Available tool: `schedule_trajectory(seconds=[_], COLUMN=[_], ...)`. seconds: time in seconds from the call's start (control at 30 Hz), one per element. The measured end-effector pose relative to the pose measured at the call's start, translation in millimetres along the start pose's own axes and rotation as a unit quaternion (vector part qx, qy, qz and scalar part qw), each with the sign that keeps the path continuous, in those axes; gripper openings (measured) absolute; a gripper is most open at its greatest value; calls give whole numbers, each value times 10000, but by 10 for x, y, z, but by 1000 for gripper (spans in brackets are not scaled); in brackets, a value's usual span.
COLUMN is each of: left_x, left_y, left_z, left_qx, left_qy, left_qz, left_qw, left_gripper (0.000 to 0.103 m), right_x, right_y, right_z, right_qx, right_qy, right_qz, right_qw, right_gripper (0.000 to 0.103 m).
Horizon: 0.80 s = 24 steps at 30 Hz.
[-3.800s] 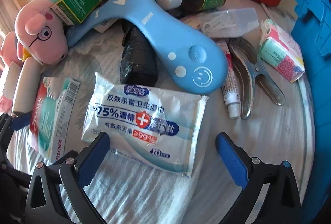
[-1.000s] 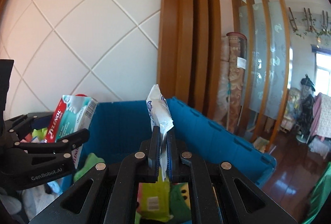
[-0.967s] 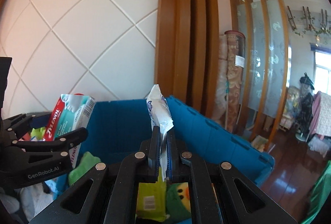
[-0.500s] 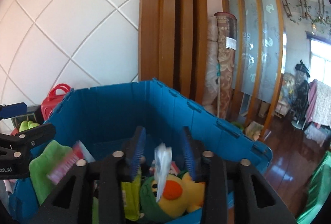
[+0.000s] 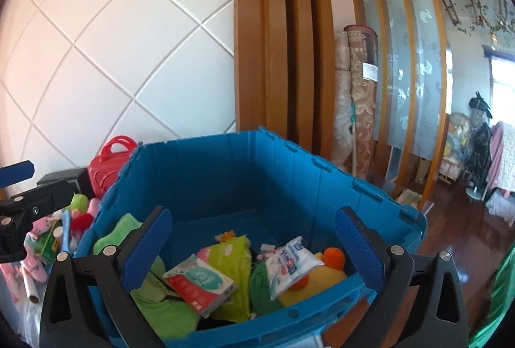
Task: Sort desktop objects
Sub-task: 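Open both grippers to drop the Tylenol box and wipes packet into the crate, then withdraw both grippers from the crate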
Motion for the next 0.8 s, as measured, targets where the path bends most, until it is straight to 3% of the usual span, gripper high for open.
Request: schedule_trajectory(seconds=[0.17,0.3,0.5,0.8], left_x=[90,167,339,467], left_y=[-379,-437,-668,-953], left_z=[-169,-293,-516,-667], left_qx=[-333,-158,-229,-550], left_qy=[-83,-297,-512,-514], left_qz=[259,-121,-311,-245], left_qw=[9991,9994,9979,9969], left_gripper=[102,102,102,103], right_x=[-1,1,72,136], right_y=[-371,-638,-1001,-1305], right_z=[-205,-385,-660,-897], right_qx=[-115,-341,-565,-747], right_qy=[-78,-168,-404,-529], right_qz=[114,124,102,60], right_qw=[9998,9992,9975,9958], right_gripper=[103,103,103,103])
Point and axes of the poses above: each gripper's, at about its wrist camera, not at the fingertips, and y roughly the way its jaws point, z to its right, x to its underside, the point moved 4 cm from there along y, roughly the way its jaws point, and after that the axes turned 15 degrees about -y, right-handed, at the moved point
